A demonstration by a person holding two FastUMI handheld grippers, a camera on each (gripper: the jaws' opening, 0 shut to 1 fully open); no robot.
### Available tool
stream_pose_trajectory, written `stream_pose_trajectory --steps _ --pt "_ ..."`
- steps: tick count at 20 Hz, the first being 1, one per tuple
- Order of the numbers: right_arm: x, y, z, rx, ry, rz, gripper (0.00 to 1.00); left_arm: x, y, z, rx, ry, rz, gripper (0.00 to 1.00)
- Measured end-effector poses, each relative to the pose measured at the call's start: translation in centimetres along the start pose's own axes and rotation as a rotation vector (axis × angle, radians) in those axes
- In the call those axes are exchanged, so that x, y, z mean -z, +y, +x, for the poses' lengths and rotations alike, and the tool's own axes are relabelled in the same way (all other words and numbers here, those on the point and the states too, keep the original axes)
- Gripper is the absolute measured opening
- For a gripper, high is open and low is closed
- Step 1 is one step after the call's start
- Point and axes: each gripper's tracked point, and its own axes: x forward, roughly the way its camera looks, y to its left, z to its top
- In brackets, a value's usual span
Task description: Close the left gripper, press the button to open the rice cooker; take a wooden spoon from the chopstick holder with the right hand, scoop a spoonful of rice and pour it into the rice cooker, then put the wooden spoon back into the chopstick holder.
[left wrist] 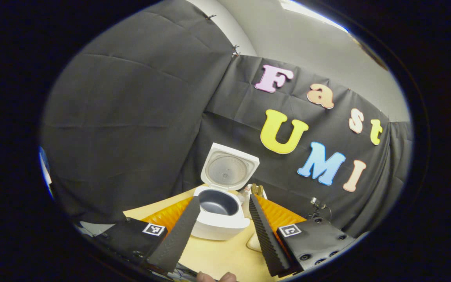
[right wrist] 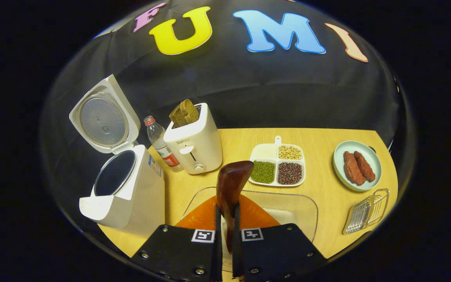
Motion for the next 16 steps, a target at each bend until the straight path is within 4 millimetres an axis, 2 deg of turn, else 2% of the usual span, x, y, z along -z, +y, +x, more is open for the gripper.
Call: stream_pose_trajectory --steps 3,7,8,9,10,11,12,16 --pt "0.1 0.4 0.4 -0.062 0.029 0.163 0.11 -0.3 0.5 -0.8 -0.015 -0.01 0.013 0.9" --pt "-0.4 -0.7 0.0 -0.102 0.015 0.344 0.1 -0.8 0.8 -1.8 -0.03 -0.02 0.025 0.9" --pt "-0.3 -1.1 -0.3 -0.111 0.011 0.372 0.1 -0.8 0.7 -1.9 -0.032 -0.02 0.028 0.82" --pt "-0.5 -1.6 -0.6 -0.117 0.002 0.399 0.1 -0.9 0.6 -2.0 -0.032 -0.018 0.029 0.83" --pt "-0.6 -2.0 -1.0 -0.122 -0.009 0.423 0.1 -0.8 0.3 -2.3 -0.03 -0.016 0.029 0.83" --pt "-1.0 -2.4 -1.4 -0.133 -0.023 0.449 0.1 -0.9 0.1 -2.3 -0.027 -0.014 0.03 0.9" --pt "-1.3 -2.6 -2.0 -0.145 -0.033 0.472 0.1 -0.1 -0.3 -2.3 -0.022 -0.012 0.033 0.82" --pt "-3.9 -3.5 -5.0 -0.186 -0.111 0.532 0.1 0.3 -1.5 -2.1 0.002 0.001 0.045 0.83"
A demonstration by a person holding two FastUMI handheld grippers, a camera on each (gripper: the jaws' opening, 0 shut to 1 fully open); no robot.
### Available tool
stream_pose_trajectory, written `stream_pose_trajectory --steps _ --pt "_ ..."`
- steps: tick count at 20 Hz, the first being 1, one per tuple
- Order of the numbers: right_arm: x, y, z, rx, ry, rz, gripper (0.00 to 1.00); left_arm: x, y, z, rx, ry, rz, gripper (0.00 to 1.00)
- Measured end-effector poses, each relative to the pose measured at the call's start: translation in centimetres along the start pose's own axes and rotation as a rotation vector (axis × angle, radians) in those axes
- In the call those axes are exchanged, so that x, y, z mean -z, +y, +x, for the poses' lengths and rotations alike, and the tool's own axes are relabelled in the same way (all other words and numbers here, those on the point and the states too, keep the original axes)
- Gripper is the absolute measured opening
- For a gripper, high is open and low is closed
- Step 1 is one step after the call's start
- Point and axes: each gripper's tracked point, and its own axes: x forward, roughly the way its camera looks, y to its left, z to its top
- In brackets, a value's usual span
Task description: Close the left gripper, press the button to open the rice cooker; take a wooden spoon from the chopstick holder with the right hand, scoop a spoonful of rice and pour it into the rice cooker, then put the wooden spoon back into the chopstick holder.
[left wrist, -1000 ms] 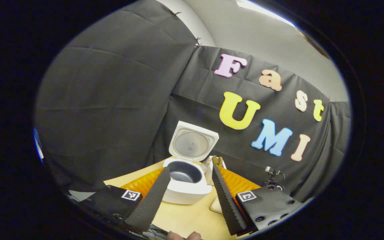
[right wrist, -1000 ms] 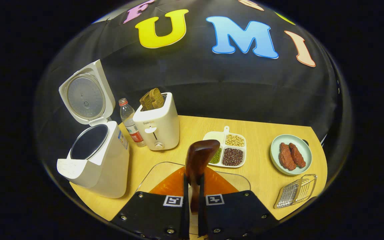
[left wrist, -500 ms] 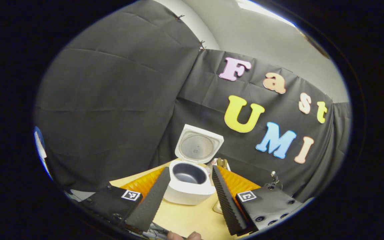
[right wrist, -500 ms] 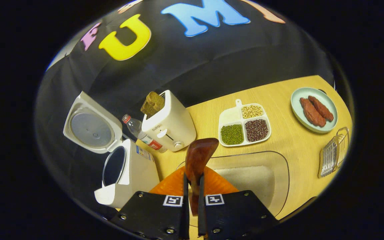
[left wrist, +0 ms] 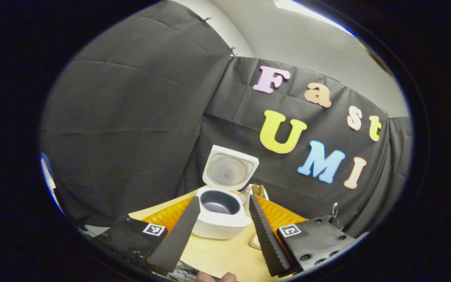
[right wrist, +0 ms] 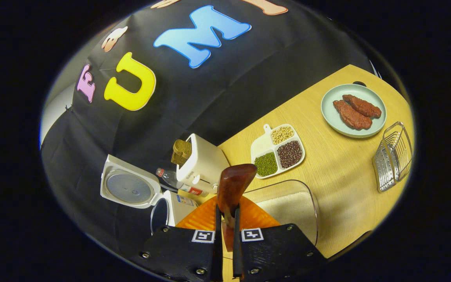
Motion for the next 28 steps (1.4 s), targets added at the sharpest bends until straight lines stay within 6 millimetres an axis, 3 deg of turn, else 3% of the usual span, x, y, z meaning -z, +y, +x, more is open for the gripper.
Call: stream_pose_trajectory --steps 5,8,11,12,13,14,15,22,25,28 --pt "-2.2 2.9 -3.3 -0.068 -0.064 0.029 0.1 0.2 -1.6 -0.1 0.031 0.001 0.014 0.83" --pt "-2.3 5.7 -4.6 -0.113 -0.078 0.041 0.1 0.1 -1.6 -0.7 0.036 -0.003 0.014 0.9" --pt "-2.2 8.9 -5.1 -0.154 -0.096 0.081 0.1 -0.4 -0.8 -1.9 0.031 -0.015 0.034 0.83" --pt "-1.8 10.0 -5.1 -0.165 -0.094 0.083 0.1 -0.5 -0.6 -2.2 0.027 -0.019 0.04 0.96" --pt "-1.4 11.3 -5.0 -0.177 -0.087 0.078 0.14 -0.7 -0.3 -2.4 0.024 -0.021 0.043 0.96" --pt "-1.0 12.7 -4.7 -0.188 -0.084 0.075 0.1 -0.7 0.1 -2.6 0.02 -0.023 0.042 0.83" --pt "-0.6 14.0 -4.5 -0.201 -0.082 0.069 0.1 -0.8 0.5 -2.9 0.017 -0.023 0.042 0.83" --pt "3.0 24.2 0.3 -0.26 -0.061 -0.043 0.1 -1.1 3.1 -3.9 -0.008 -0.036 0.026 0.83" --pt "5.6 26.8 3.9 -0.236 -0.048 -0.153 0.1 -0.8 4.6 -3.9 -0.031 -0.033 0.005 0.93" --pt "8.3 28.4 7.4 -0.207 -0.024 -0.245 0.1 -0.3 6.2 -3.8 -0.065 -0.028 0.0 0.9"
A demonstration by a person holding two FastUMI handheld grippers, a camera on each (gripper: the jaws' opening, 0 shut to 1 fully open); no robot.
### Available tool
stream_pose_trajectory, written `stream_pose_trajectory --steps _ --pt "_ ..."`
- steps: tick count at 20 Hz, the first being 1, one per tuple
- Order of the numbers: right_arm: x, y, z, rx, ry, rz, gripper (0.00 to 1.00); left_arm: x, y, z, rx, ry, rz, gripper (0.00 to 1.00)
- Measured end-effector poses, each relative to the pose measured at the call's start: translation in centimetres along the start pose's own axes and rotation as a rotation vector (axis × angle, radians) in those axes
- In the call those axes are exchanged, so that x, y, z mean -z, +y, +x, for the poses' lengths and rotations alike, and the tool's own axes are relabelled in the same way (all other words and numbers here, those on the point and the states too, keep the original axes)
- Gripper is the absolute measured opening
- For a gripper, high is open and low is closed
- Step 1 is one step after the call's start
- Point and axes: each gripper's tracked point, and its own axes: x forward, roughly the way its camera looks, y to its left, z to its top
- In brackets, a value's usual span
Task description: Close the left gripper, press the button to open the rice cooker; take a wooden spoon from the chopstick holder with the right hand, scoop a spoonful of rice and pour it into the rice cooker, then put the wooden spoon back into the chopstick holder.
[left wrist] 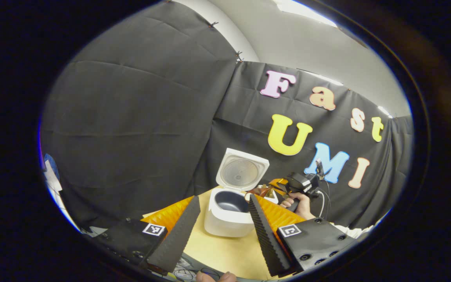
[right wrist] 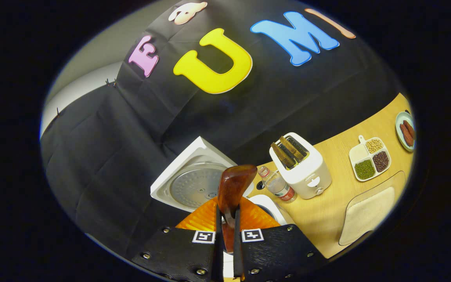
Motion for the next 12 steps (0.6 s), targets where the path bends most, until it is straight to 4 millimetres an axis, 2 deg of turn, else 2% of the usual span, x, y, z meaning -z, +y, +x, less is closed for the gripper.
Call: stream_pose_trajectory --steps 4,6,12 --pt "3.3 0.0 4.4 0.04 0.06 -0.213 0.1 0.3 2.6 0.1 -0.042 0.009 -0.023 0.89" --pt "4.9 -0.1 5.9 0.04 0.084 -0.321 0.1 0.8 3.3 0.6 -0.058 0.018 -0.046 0.9" --pt "8.0 0.6 7.7 0.019 0.112 -0.666 0.1 1.3 4.2 1.1 -0.085 0.026 -0.061 0.9"
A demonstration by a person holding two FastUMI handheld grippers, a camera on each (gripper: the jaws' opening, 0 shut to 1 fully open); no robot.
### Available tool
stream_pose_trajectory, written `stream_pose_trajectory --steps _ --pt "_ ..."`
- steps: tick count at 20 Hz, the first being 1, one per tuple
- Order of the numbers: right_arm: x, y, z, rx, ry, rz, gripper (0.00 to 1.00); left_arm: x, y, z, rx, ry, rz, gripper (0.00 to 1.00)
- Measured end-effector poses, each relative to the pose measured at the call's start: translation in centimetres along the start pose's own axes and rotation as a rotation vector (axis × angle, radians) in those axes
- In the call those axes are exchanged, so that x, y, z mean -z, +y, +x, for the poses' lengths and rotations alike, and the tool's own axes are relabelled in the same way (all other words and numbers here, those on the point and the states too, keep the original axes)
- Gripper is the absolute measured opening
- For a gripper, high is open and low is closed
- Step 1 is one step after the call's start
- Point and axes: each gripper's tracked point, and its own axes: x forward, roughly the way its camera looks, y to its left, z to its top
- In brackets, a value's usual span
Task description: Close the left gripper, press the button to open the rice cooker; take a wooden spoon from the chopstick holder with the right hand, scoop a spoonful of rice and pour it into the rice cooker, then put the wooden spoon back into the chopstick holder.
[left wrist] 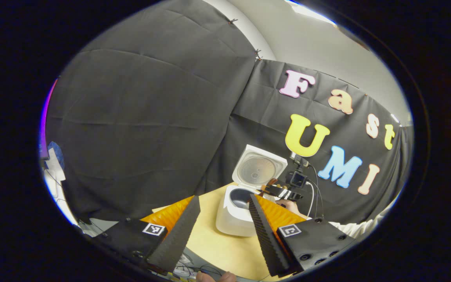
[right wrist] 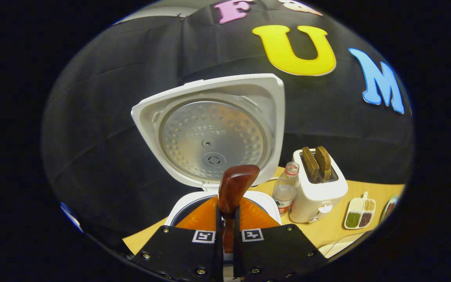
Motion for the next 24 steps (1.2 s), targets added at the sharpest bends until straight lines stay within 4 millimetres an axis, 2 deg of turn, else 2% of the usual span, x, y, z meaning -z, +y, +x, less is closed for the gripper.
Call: stream_pose_trajectory --steps 1,2,3,4,5,8,11,12,13,14,15,16,18,19,20,21,23,24 --pt "0.0 0.3 0.2 0.0 -0.008 -0.062 0.1 0.0 0.2 0.1 -0.002 0.005 -0.001 0.9" --pt "-0.1 0.8 0.2 -0.001 -0.018 -0.123 0.1 0.2 0.4 0.1 -0.004 0.006 -0.004 0.96" --pt "-0.1 1.2 0.3 -0.001 -0.027 -0.186 0.1 0.2 0.6 0.0 -0.006 0.007 -0.007 0.83" --pt "-0.1 1.8 0.2 -0.002 -0.034 -0.246 0.1 0.3 1.0 0.3 -0.01 0.009 -0.01 0.96" --pt "-0.2 2.2 -0.1 0.001 -0.048 -0.304 0.1 0.3 1.2 0.4 -0.013 0.009 -0.013 0.96" --pt "-0.4 3.4 -1.0 0.015 -0.094 -0.485 0.1 -0.1 1.2 0.3 -0.018 0.005 -0.016 0.83" --pt "-0.8 4.6 -2.0 0.02 -0.152 -0.642 0.1 -0.1 1.3 0.3 -0.019 0.006 -0.011 0.83" --pt "-0.8 5.1 -2.2 0.02 -0.164 -0.675 0.1 -0.1 1.2 0.1 -0.017 0.005 -0.014 0.96" --pt "-1.0 5.3 -2.5 0.02 -0.174 -0.697 0.1 -0.3 1.1 -0.2 -0.015 0.003 -0.02 0.83" --pt "-1.1 5.3 -2.5 0.023 -0.182 -0.716 0.1 -0.4 1.0 -0.6 -0.012 0.0 -0.023 0.96" --pt "-1.3 5.3 -2.8 0.029 -0.192 -0.728 0.1 -0.7 0.9 -1.0 -0.009 -0.006 -0.021 0.9" --pt "-1.5 5.5 -3.3 0.031 -0.202 -0.721 0.1 -0.7 0.8 -1.4 -0.007 -0.013 -0.015 0.83" --pt "-1.7 6.0 -4.7 -0.02 -0.173 -0.581 0.1 -1.0 0.3 -1.9 0.002 -0.023 -0.01 0.83" --pt "-1.9 6.1 -5.1 -0.041 -0.15 -0.489 0.1 -1.1 0.2 -2.3 0.009 -0.025 -0.013 0.9" --pt "-2.2 5.6 -5.3 -0.038 -0.133 -0.414 0.1 -1.2 0.1 -2.8 0.017 -0.029 -0.017 0.9" --pt "-2.8 5.0 -5.5 -0.026 -0.129 -0.357 0.1 -1.4 -0.1 -3.1 0.025 -0.035 -0.018 0.83" --pt "-3.8 3.6 -6.1 -0.026 -0.119 -0.225 0.1 -2.2 -0.4 -4.4 0.046 -0.056 -0.016 0.83" --pt "-4.0 3.0 -6.7 -0.034 -0.111 -0.157 0.1 -2.6 -0.5 -5.0 0.058 -0.069 -0.015 0.9"
